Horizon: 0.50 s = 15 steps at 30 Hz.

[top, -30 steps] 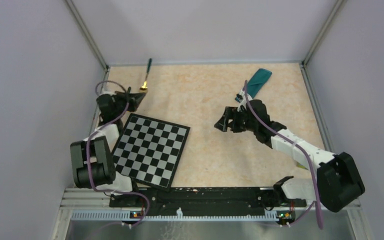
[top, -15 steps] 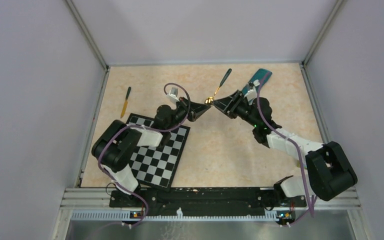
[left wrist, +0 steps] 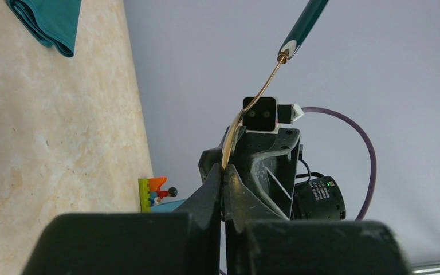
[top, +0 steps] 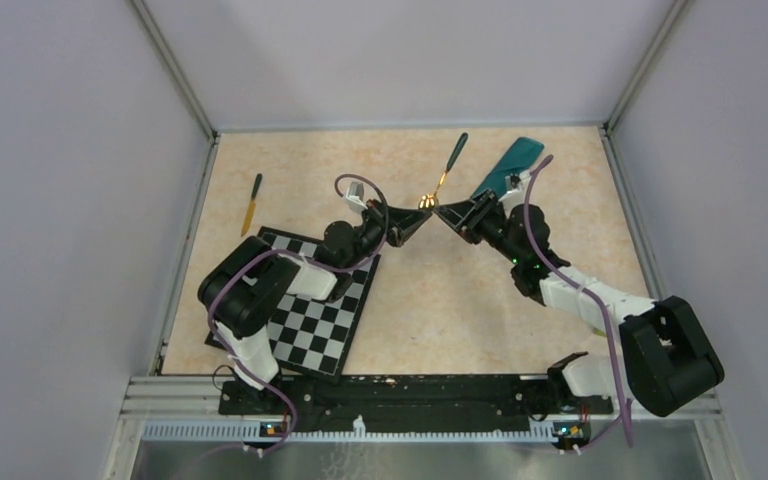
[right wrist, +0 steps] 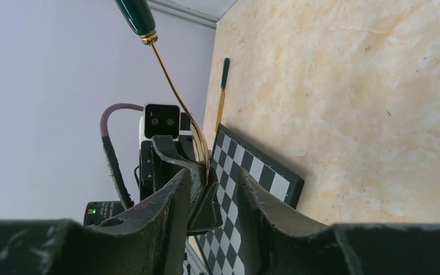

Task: Fold the napkin into a case and place the utensils inside
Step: Pass from the left arm to the right

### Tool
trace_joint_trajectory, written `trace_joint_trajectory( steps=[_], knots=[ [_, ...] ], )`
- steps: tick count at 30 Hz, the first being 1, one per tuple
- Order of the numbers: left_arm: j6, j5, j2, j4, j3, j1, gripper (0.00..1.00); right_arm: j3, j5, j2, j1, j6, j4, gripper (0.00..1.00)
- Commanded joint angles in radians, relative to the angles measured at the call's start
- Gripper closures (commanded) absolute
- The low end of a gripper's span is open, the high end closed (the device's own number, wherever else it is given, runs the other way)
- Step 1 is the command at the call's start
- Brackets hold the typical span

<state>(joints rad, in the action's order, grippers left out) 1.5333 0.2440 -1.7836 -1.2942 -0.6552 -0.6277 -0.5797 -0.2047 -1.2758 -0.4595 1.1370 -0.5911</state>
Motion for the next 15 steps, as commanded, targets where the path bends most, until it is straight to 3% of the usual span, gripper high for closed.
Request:
trace_joint_trajectory(
  steps=[1, 15],
  knots=[
    [0.048, -0.027, -0.032, -0.139, -0.004, -0.020, 1.00, -0.001, 0.012, 0.025, 0.009, -0.019, -0.036, 0.68],
    [0.062, -0.047, -0.065, -0.137, -0.045, -0.064, 1.00, -0.011, 0.011, 0.009, 0.019, -0.041, -0.028, 0.91]
  ],
)
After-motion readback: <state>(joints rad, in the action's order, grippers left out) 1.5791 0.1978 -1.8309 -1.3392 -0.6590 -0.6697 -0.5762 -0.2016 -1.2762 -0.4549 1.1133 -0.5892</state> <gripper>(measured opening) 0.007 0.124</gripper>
